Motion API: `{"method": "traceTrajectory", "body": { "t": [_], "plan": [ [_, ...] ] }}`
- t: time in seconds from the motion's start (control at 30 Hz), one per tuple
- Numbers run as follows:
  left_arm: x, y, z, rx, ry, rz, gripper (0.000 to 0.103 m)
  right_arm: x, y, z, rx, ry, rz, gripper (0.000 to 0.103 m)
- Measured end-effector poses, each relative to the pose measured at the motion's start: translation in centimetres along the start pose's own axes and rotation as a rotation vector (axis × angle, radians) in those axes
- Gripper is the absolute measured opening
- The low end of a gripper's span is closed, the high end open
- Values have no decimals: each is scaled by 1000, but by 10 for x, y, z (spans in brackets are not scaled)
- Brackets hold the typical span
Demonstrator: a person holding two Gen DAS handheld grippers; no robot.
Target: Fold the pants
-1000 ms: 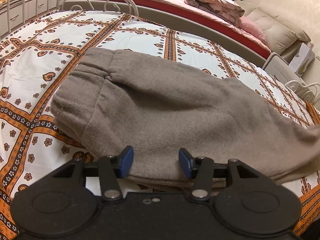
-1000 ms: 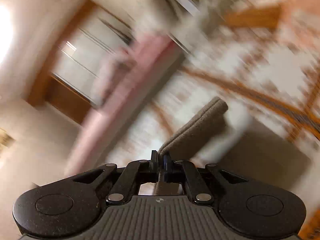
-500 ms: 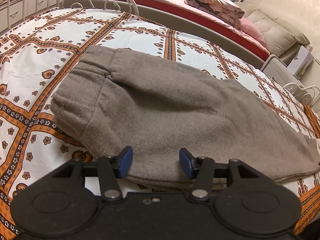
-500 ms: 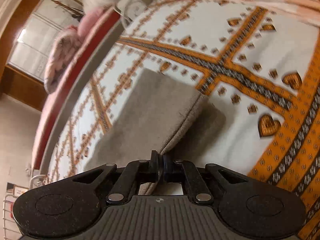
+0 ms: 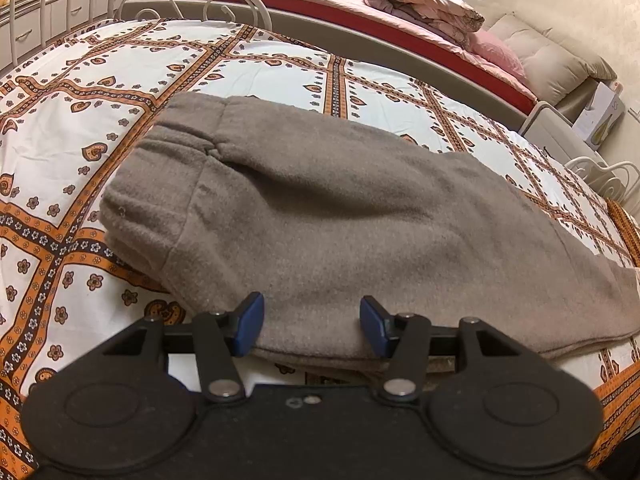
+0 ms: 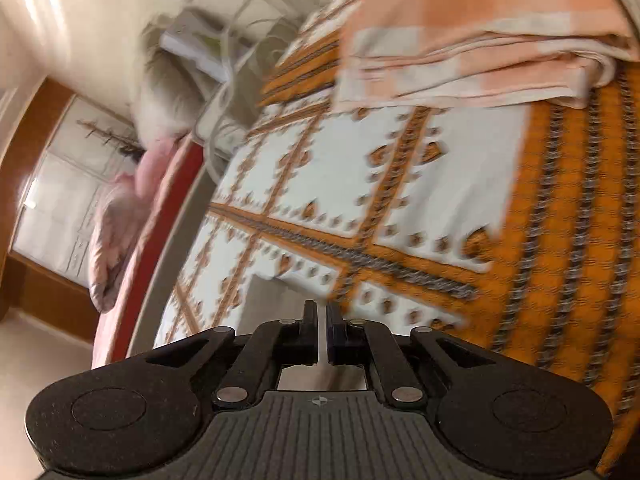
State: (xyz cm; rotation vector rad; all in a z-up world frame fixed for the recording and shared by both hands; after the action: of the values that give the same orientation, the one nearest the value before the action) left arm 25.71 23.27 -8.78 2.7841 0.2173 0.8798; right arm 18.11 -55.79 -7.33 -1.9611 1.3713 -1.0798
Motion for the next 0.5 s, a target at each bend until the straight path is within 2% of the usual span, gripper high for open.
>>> {"method": "traceTrajectory", "body": {
  "t": [0.1,0.23,0.4,0.47,0.5],
  "plan": [
    [1,3,2,-2,-2,3,53,-7,17,16,8,-124,84,5],
    [3,12,6,9,-10,36,67,-4,6,21,51,-128,44,5],
    [2,16,8,23,-14,66,70,-6,4,33,-20,-156,32,6],
    [1,14,7,14,-11,58,70,-6,5,36,-16,-156,54,16],
    [2,14,7,10,-9,54,70,-5,4,38,-8,-154,56,26]
  ]
}}
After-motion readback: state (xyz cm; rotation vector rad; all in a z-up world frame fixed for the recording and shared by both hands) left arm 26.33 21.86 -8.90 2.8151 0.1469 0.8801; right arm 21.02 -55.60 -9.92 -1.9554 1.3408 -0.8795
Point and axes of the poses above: each gripper's, at about its wrist camera, not at the fingertips, and z roughly the way its jaws point, y to its right, x to its top, the point moved 5 cm from there along z, roughly the way its jaws point, and after that the axes turned 4 degrees about -y, right-handed, at the moved point
